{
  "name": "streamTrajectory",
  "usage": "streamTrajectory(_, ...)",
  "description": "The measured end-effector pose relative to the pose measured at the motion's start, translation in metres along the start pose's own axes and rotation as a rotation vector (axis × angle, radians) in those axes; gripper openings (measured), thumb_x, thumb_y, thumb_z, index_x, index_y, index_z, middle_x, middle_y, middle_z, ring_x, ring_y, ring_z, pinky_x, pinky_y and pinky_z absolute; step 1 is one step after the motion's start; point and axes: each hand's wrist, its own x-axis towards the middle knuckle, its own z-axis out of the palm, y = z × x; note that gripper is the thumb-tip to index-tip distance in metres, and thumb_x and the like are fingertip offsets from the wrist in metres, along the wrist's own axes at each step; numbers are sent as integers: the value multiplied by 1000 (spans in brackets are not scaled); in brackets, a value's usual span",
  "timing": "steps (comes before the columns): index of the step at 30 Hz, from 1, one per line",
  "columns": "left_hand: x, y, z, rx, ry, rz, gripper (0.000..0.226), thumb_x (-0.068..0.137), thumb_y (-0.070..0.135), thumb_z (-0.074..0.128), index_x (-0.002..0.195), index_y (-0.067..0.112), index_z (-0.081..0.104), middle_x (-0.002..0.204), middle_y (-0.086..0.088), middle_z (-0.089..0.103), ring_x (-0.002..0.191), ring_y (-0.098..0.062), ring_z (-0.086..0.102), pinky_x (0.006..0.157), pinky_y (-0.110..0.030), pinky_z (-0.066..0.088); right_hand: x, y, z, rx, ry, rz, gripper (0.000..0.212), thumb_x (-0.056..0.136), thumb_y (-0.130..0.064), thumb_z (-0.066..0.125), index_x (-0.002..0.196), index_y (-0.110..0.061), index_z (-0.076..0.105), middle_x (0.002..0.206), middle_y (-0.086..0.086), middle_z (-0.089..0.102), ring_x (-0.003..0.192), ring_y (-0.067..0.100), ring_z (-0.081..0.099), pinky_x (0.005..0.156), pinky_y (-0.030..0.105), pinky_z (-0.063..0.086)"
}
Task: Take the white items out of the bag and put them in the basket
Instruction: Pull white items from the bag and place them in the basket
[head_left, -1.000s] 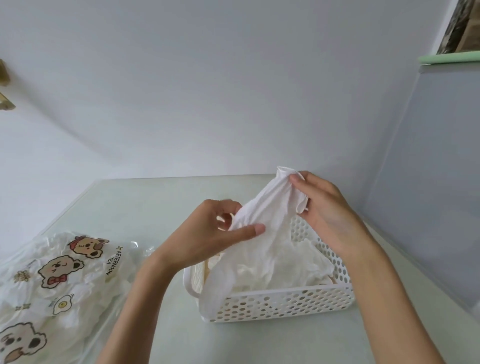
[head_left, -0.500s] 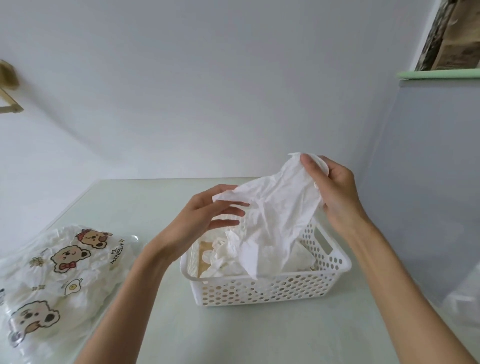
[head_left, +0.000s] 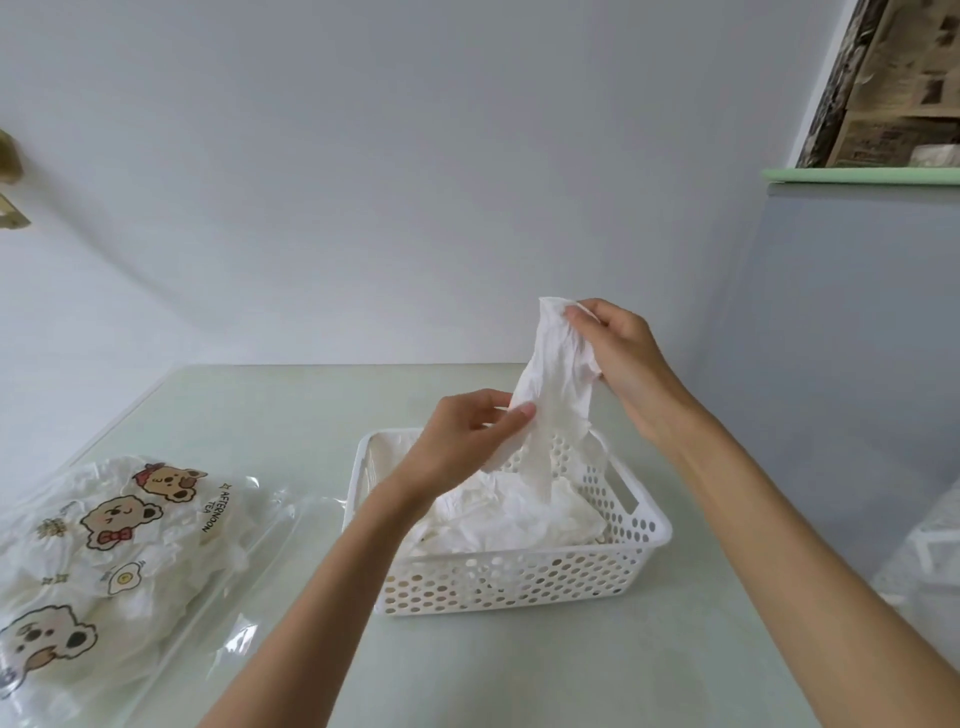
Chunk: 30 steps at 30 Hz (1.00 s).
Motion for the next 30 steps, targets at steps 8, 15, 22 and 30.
streamTrajectory(8,3,7,-26,-101,167,188,11,88,17,68,88,8,74,72,3,72,63,1,63,61,-10,47,-3,10,-33,-5,81,-127,35,73,-41,75,64,-10,60,61,-1,53,59,10,47,56,23,36)
streamTrajectory(15,8,-9,-49,215,36,144,12,94,17,60,97,14,71,85,7,70,72,4,63,67,-13,47,-13,29,-49,-107,109,-95,14,79,-34,73,81,-20,74,71,26,65,58,20,55,52,25,45)
streamTrajectory(22,-2,1,-66,666,684,163,20,94,28,59,107,21,73,102,-10,57,104,-33,51,88,-37,40,-43,12,7,-303,159,-330,18,93,-35,59,84,-20,62,41,7,49,37,23,41,43,41,49)
streamTrajectory(30,21,38,-68,1080,569,-174,25,95,29,52,116,24,65,114,-7,64,108,-35,57,78,-33,35,-52,26,38,35,113,142,16,95,-27,56,93,-12,56,43,-7,50,36,5,53,40,15,41)
